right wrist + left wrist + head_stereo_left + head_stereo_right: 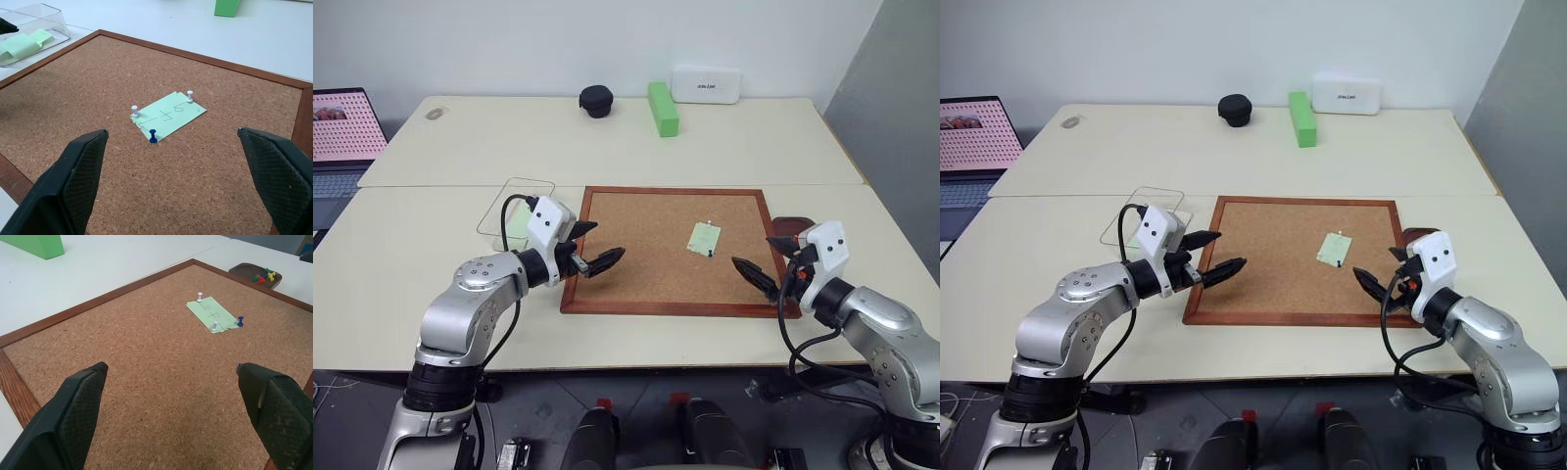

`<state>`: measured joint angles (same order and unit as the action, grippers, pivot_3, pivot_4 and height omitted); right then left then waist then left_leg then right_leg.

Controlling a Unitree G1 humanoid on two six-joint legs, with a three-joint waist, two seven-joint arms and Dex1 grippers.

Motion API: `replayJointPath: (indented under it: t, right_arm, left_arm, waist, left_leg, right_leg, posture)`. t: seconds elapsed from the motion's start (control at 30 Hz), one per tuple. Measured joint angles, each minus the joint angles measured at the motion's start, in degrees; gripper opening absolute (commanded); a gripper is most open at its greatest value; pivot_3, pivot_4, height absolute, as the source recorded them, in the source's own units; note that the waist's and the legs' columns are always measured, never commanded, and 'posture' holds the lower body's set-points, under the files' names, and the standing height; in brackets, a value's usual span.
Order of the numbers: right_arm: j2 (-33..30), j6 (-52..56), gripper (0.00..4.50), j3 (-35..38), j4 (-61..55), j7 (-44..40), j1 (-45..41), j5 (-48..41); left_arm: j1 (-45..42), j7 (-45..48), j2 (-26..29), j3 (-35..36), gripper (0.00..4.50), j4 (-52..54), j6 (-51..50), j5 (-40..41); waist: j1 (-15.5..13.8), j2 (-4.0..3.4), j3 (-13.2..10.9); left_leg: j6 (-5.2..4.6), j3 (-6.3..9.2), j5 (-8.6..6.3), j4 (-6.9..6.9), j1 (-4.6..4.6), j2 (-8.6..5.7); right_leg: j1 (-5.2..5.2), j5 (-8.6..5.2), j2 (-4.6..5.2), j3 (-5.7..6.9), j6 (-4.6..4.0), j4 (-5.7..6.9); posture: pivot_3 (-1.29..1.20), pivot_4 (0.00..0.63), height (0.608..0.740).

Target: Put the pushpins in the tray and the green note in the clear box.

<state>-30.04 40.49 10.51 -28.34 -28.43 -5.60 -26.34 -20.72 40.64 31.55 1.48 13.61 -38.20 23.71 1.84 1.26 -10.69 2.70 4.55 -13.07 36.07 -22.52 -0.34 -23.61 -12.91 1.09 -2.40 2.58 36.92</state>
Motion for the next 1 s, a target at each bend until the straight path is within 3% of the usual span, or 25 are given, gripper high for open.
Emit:
replayJointPath:
  t: [0.7,1.0]
  right_arm:
    - [-0.39,-1.85,4.5,-0.49,1.06,-0.36,0.06,0.44]
    - [-0.49,-4.44,4.5,-1.0,2.22,-0.59,-0.05,1.06]
  left_arm:
    - [0.49,1.49,-0.28,0.06,4.48,0.0,0.27,0.99]
    - [-0.17,4.11,-0.56,0.0,2.76,-0.92,2.89,1.8]
  waist:
    - [0.0,0.0,0.0]
    - [-0.01,0.0,0.0]
  left_leg:
    - [0.0,0.0,0.0,0.0,0.0,0.0]
    - [0.0,-0.01,0.0,0.01,0.0,-0.01]
  right_leg:
    - [0.0,0.0,0.0,0.0,0.0,0.01]
    - [0.0,0.0,0.0,-0.01,0.0,0.01]
  posture:
    - [0.0,0.15,0.74]
    - [0.0,0.15,0.74]
